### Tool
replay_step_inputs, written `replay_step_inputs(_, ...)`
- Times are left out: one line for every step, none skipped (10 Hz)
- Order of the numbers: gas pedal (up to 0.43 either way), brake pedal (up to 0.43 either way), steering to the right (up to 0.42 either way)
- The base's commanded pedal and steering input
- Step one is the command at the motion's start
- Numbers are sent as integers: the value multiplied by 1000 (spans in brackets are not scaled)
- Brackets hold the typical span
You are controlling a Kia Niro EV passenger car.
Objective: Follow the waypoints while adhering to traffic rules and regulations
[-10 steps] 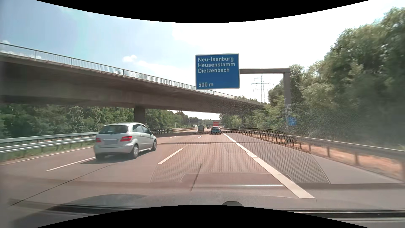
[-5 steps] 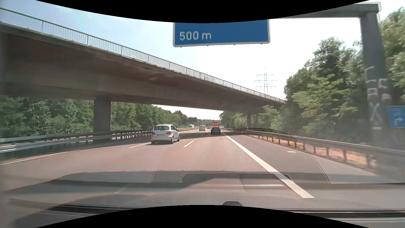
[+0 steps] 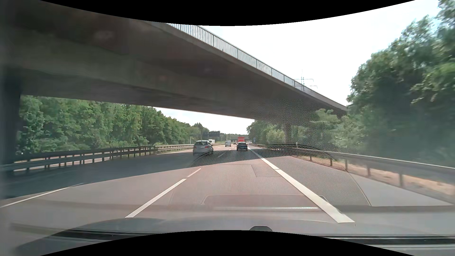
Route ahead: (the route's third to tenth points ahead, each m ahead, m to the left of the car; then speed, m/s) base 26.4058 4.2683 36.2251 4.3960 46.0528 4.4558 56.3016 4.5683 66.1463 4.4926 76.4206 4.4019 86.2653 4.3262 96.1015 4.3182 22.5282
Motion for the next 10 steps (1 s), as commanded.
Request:
replay_step_inputs(118,0,-4)
replay_step_inputs(118,0,-4)
replay_step_inputs(118,0,-4)
replay_step_inputs(118,0,-4)
replay_step_inputs(118,0,-4)
replay_step_inputs(118,0,-4)
replay_step_inputs(118,0,-4)
replay_step_inputs(118,0,-4)
replay_step_inputs(118,0,-4)
replay_step_inputs(110,0,-4)
